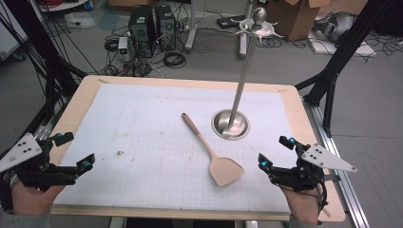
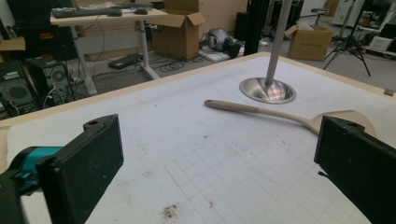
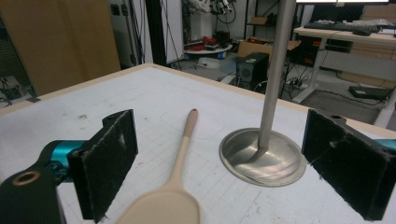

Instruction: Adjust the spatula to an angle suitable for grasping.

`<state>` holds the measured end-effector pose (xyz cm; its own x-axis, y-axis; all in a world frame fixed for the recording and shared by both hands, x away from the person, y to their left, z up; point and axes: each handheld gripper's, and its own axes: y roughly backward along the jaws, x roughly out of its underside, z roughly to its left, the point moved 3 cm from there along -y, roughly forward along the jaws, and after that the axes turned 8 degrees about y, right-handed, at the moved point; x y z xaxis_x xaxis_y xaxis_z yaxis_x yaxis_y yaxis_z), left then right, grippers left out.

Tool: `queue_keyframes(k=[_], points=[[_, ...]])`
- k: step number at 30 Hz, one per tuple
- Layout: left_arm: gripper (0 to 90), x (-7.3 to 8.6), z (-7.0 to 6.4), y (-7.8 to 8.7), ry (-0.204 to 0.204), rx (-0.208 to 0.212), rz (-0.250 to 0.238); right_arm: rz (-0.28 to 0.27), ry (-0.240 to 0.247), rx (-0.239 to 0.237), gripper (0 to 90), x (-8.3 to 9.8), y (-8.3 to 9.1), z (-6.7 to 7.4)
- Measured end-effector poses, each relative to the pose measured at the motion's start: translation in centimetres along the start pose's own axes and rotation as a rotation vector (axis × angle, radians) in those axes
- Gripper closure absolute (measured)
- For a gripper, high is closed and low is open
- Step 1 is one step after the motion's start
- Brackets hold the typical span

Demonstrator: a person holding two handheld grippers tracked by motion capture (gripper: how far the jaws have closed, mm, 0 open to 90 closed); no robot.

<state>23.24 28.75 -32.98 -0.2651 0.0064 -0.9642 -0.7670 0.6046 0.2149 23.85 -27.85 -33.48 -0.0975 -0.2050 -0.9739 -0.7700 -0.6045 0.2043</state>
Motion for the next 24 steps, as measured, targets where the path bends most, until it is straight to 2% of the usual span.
queue_keyframes(k=[8,12,15,18,24], points=[[1.7,0.0,0.09,-0.01,-0.002,0.003,-0.001,-0.001,0.005,-0.003,9.5,0.05,-0.14,0.02],[1.7,0.04,0.27,-0.21,0.0,0.003,0.001,0.003,-0.005,0.009,9.5,0.15,0.1,-0.28],[1.7,0.05,0.29,-0.37,-0.004,0.011,-0.002,0.016,0.006,0.023,9.5,0.2,0.22,-0.58],[1.7,0.01,0.34,-0.47,-0.006,0.012,0.0,0.02,0.028,0.014,9.5,-0.08,0.09,-0.43],[1.7,0.1,0.34,-0.19,0.002,0.012,0.0,0.01,0.018,0.011,9.5,-0.47,-0.46,-0.19]])
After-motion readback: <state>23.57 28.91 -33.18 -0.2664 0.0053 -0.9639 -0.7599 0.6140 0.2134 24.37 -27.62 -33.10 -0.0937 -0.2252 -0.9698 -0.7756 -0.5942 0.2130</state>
